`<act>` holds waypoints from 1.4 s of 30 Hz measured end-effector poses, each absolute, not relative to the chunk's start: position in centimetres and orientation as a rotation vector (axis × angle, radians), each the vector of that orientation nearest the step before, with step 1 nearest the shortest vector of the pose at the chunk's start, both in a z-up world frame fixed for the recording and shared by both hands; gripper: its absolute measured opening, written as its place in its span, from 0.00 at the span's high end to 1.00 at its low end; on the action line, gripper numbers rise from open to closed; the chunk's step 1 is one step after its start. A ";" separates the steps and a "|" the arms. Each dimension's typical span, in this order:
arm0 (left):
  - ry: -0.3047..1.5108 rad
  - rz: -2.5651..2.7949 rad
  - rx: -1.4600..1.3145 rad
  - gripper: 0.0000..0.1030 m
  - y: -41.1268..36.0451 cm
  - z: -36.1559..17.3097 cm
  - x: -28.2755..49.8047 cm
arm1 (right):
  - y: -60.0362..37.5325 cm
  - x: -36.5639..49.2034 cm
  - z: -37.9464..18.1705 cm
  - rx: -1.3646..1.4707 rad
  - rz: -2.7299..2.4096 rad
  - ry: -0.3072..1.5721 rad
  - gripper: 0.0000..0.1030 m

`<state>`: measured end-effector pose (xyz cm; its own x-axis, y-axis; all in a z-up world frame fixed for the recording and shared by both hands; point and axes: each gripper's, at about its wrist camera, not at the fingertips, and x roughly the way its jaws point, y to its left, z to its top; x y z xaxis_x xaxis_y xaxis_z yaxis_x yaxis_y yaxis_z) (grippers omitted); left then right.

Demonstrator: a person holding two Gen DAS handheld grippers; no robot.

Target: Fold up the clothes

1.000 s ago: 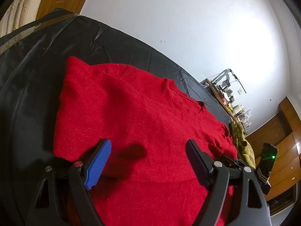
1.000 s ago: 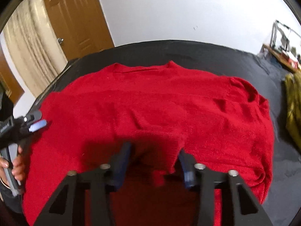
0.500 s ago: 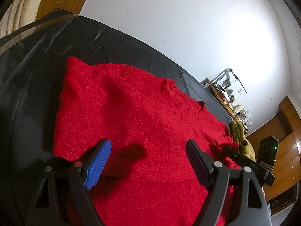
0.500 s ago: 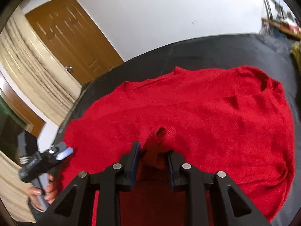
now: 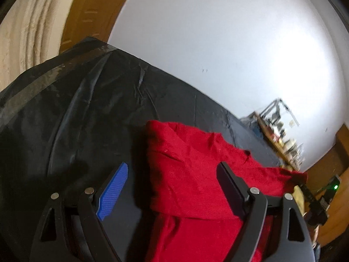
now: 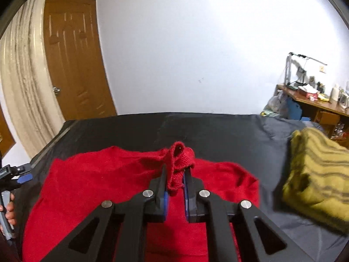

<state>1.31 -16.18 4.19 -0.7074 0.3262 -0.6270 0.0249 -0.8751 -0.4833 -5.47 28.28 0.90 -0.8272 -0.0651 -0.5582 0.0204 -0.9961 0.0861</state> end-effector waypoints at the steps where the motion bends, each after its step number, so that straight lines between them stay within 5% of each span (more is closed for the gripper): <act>1: -0.652 2.671 -1.133 0.16 -15.4 3.9 0.9 | 28.5 -5.5 0.7 0.920 -2.964 -0.114 0.89; 9: -0.160 2.823 -1.327 0.16 -10.9 0.9 -0.9 | 30.1 -6.6 -3.7 1.175 -2.887 -0.204 0.81; 11: -0.041 2.878 -1.364 0.16 -10.6 0.2 -1.1 | 30.7 -6.2 -4.2 1.207 -2.913 -0.206 0.67; 13: -0.085 2.858 -1.388 0.16 -11.0 0.0 -1.3 | 31.9 -5.5 -4.1 1.222 -2.973 -0.215 0.31; 23: -0.086 2.810 -1.158 0.16 -9.4 5.1 -0.2 | 27.0 -4.4 -1.8 1.067 -2.891 0.025 0.30; 31: 0.030 2.639 -1.401 0.16 -6.2 -0.4 -4.1 | 24.6 -7.6 -6.5 1.339 -2.774 0.154 0.30; 42: 0.062 2.666 -1.351 0.01 -6.4 -1.3 -3.9 | 25.2 -7.5 -6.8 1.310 -2.772 0.165 0.26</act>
<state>-3.93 -6.42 -1.27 -0.5822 0.1162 -0.8047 -0.1534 -0.9877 -0.0317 -7.53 25.16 -6.76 -0.6342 -0.0184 -0.7730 0.1098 -0.9917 -0.0664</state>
